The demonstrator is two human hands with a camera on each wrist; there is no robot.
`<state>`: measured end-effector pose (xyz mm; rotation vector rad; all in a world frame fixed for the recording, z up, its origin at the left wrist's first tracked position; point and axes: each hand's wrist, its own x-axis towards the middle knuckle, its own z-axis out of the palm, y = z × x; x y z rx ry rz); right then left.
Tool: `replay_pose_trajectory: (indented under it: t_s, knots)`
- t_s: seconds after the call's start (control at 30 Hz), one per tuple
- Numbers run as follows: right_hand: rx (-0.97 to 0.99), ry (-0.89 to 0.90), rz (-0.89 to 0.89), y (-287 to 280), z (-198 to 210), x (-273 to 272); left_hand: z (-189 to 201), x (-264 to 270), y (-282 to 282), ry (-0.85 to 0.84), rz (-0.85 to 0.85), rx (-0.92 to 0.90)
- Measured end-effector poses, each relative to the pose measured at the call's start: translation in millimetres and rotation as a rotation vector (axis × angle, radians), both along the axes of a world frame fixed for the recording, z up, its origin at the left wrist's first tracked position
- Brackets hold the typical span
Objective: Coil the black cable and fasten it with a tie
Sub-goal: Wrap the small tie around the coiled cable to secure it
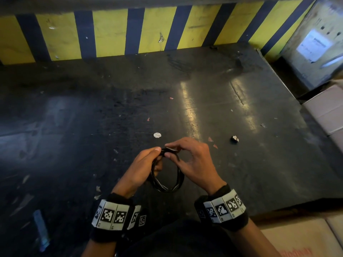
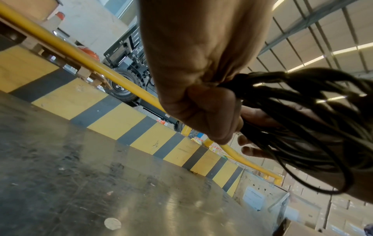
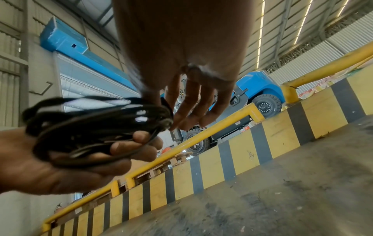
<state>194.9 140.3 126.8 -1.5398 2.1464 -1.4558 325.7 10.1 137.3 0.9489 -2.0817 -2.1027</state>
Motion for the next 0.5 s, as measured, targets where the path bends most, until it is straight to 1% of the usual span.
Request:
replay_pose_trajectory:
  t_s: [0.2,0.23,0.3,0.37,0.43,0.5]
  knots:
    - [0.07,0.174,-0.108,-0.4,4.3,-4.0,3.7,-8.9,2.6,-0.005,-0.007,0.062]
    - [0.078,0.171,-0.121,-1.8,5.6,-5.9,3.7,-10.0,3.0,-0.009,-0.017,0.063]
    - [0.079,0.096,-0.145,-5.2,6.4,-12.1,3.6,-12.4,3.4,-0.005,-0.052,0.036]
    - [0.089,-0.02,-0.148,-7.7,4.0,-20.7,2.1,-15.6,3.2,0.043,-0.1,-0.06]
    - [0.131,-0.084,-0.15,-9.4,0.5,-26.4,-1.3,-19.0,0.3,0.071,-0.174,-0.265]
    - [0.192,-0.086,-0.156,-10.1,-6.4,-30.3,-7.1,-23.9,-5.7,0.009,-0.276,-0.489]
